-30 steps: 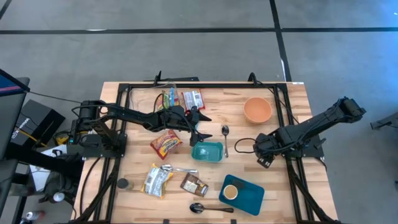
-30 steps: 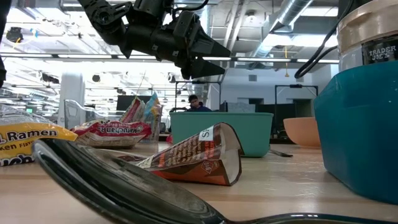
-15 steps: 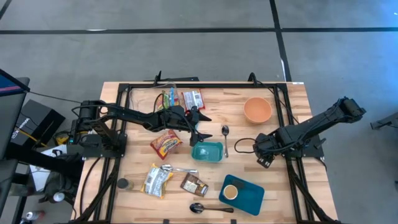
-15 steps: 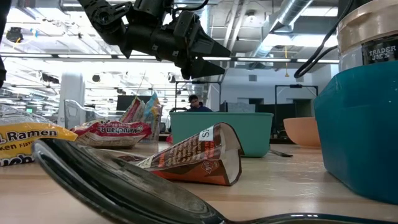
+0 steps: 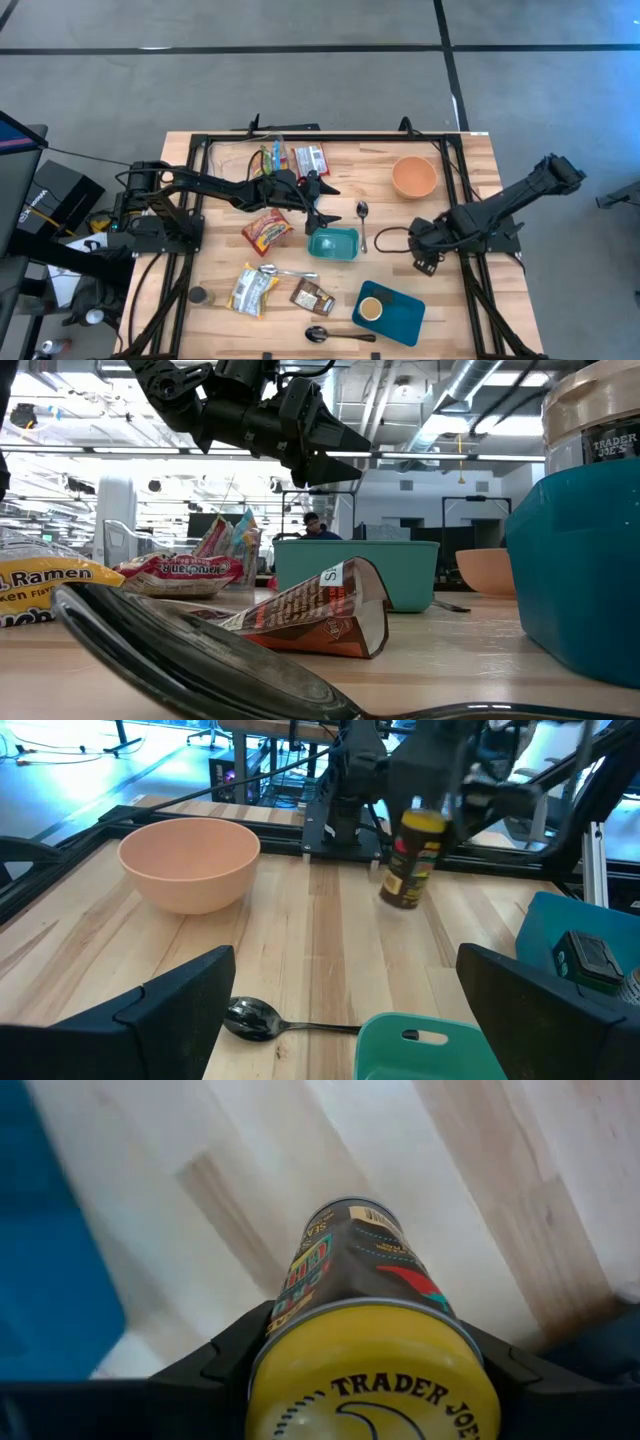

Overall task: Pick & Place Food Item
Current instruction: Put the yellow seasoning bottle into the blue bin

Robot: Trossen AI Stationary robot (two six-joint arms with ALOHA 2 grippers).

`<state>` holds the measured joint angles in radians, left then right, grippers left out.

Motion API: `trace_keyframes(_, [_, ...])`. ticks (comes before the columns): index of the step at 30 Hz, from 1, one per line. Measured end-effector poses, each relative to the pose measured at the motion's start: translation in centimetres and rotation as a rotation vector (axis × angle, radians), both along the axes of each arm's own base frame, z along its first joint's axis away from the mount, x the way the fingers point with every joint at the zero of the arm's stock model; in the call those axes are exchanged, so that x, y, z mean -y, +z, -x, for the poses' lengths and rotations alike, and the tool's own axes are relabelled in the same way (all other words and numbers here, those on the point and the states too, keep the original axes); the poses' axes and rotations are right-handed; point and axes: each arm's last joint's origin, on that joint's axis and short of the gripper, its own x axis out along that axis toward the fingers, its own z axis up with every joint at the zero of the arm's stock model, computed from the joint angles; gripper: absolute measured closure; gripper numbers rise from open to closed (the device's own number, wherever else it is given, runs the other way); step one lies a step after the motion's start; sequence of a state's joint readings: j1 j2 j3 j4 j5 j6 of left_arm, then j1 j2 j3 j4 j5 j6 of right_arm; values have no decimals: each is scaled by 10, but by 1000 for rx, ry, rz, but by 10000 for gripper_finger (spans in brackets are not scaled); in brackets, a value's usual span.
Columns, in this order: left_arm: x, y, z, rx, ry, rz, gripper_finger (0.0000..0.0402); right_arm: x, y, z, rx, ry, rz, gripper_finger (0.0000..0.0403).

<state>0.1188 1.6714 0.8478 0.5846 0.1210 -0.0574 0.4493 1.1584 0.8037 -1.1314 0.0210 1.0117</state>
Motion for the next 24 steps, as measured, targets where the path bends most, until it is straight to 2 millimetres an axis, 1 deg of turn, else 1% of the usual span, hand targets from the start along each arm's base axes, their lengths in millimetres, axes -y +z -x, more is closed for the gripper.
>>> trace_keyframes(7, [0, 0, 0, 0, 0, 0, 27, -15, 29, 1, 67, 63, 12, 191])
trace_keyframes(14, [0, 0, 0, 0, 0, 0, 27, -36, 59, 4, 197, 131, 12, 189])
trace_keyframes(19, [0, 0, 0, 0, 0, 0, 27, -51, 73, 12, 271, 159, 6, 189])
trace_keyframes(24, [0, 0, 0, 0, 0, 0, 27, -63, 78, 21, 316, 179, -6, 189])
